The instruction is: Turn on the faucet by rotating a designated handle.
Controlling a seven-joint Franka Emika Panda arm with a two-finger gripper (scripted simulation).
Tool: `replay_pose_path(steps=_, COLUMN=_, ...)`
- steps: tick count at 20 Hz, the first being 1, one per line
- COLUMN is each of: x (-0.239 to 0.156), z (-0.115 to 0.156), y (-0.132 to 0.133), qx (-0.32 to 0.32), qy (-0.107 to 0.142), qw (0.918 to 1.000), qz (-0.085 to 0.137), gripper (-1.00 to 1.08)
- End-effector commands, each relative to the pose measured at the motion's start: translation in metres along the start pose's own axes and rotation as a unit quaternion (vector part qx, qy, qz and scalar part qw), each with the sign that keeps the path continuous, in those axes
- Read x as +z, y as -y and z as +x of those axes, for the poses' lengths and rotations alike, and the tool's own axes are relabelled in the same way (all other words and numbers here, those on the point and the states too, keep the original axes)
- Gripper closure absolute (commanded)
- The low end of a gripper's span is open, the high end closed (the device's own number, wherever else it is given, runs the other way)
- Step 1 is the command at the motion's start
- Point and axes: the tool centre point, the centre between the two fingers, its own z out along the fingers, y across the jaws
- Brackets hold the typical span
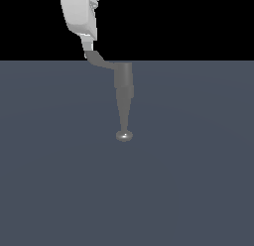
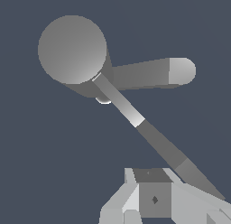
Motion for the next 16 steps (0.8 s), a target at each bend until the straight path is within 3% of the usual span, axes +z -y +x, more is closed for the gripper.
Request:
replay_pose_path(steps=1, x=0.001, z=0.013, y=-0.009, qx=0.005, qy=-0.001, qw=1.0, qz=-0.002, gripper=1.08)
replay_pose_path(steps=16, x=0.001, z=0.051, y=-0.05, qx=0.005, qy=-0.001, qw=1.0, qz=-0.003, gripper=1.08)
